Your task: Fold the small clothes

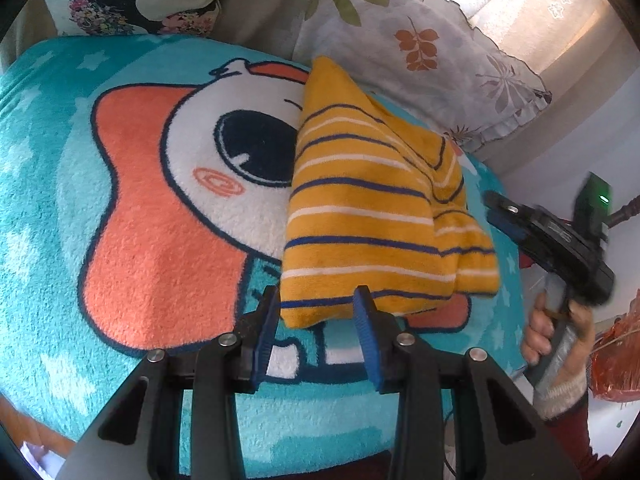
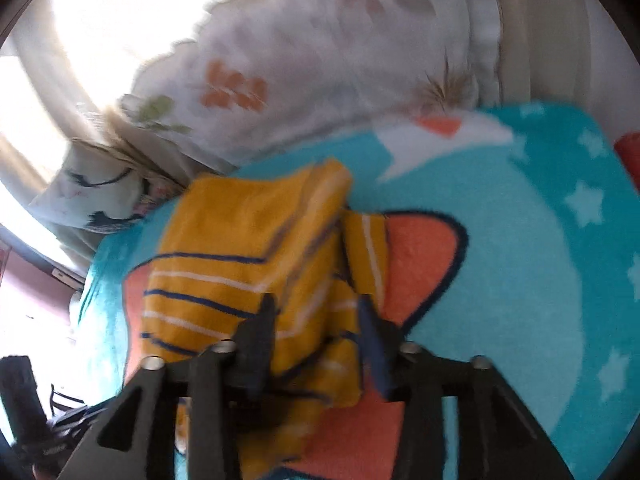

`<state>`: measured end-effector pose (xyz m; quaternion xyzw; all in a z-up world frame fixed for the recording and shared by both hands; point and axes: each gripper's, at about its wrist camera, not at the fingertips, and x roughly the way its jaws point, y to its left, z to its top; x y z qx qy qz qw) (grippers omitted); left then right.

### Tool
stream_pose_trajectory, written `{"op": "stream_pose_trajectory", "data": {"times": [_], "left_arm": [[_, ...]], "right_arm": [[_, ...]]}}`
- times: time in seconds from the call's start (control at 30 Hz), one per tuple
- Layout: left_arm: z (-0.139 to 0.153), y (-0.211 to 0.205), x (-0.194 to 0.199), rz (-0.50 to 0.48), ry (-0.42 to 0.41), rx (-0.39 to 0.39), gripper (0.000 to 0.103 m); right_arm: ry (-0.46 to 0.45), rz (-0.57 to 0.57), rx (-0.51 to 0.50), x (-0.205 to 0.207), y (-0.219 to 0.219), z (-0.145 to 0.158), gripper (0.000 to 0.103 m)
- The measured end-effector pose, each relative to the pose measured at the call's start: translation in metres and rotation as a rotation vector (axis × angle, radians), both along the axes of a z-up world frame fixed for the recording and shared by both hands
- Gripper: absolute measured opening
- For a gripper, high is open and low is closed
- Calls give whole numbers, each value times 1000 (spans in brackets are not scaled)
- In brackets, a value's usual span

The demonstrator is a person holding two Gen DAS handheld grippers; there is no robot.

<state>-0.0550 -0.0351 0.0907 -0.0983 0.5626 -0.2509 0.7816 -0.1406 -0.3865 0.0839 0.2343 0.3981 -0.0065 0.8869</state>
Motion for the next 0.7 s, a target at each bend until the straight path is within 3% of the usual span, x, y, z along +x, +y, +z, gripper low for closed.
{"op": "stream_pose_trajectory", "data": {"times": [0.13,0.17,0.2,0.23,0.47,0.63,0.7], "left_arm": [[-1,-3,4,3,-3,4,37],[-1,-5,5,2,-2,4,37],[-1,-8,6,-2,-2,7,37],[-1,-10,6,-6,-3,9,37],[-1,-23,8,-34,-15,24,39],[-5,-34,18,-50,-21,45,39],[-6,-40,26,-59,-41,56,45]], "right_arm": [[38,38,22,-11,24,-8,63],[72,51,10,-10,30,-16,52],[99,60,4,-9,33,-24,11],[143,71,28,-9,34,-37,6],[159,-58,210,-52,-13,-69,4],[179,-33,175,-54,-8,-77,5],[181,-23,137,-48,-5,-75,5]]}}
